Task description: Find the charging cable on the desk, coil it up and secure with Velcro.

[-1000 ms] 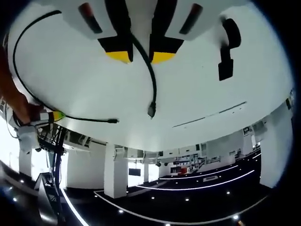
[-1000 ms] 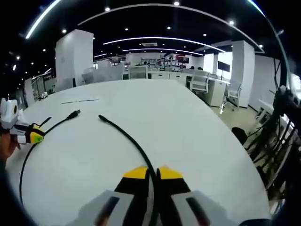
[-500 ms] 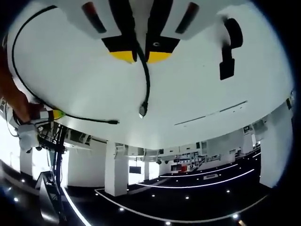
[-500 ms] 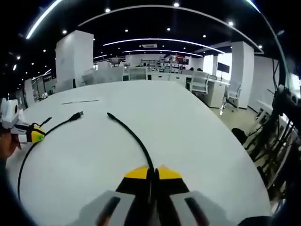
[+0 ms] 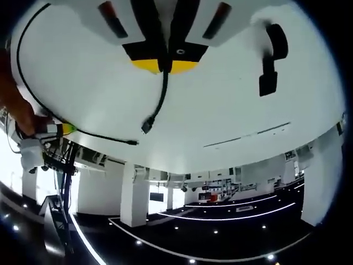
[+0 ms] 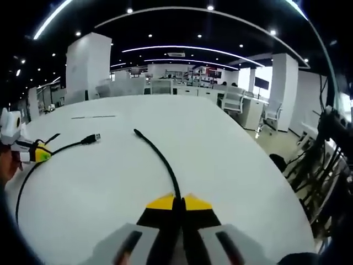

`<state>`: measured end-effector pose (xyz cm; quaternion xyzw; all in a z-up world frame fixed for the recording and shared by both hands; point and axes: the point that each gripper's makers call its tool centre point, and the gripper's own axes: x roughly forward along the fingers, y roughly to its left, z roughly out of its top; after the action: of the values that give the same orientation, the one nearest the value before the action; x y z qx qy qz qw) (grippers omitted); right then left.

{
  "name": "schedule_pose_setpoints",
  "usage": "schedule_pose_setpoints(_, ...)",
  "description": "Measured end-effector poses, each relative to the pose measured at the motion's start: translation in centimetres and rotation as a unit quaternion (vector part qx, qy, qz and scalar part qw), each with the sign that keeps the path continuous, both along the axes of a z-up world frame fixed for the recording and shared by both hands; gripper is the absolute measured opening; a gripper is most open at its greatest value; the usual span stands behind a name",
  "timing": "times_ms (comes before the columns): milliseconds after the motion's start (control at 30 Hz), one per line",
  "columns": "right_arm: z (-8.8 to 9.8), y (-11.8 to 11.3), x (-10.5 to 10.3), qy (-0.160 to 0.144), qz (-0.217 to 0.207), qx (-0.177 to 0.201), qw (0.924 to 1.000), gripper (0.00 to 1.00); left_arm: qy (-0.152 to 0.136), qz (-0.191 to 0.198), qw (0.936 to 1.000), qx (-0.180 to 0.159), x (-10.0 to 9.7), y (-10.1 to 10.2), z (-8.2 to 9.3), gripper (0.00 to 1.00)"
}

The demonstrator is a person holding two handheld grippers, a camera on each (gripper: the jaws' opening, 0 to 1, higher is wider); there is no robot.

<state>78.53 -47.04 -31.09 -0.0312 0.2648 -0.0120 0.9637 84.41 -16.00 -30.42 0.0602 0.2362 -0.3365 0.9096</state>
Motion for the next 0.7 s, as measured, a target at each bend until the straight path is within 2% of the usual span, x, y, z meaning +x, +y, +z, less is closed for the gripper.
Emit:
schedule_pose_setpoints(367,0.6,0.8,-0.1,-0.006,0.008,0.011,0.9999,0.05,0.003,-0.011,0.9999,-0.005,0.0,-0.4,0.5,0.04)
schedule_pose_setpoints(700,1.2,1.4,-0.3,-0.013,0.012,0.027,0.9995,0.05,0.007,-0.024,0.9995,-0.021,-1.2,-0.7,1.3,0.04)
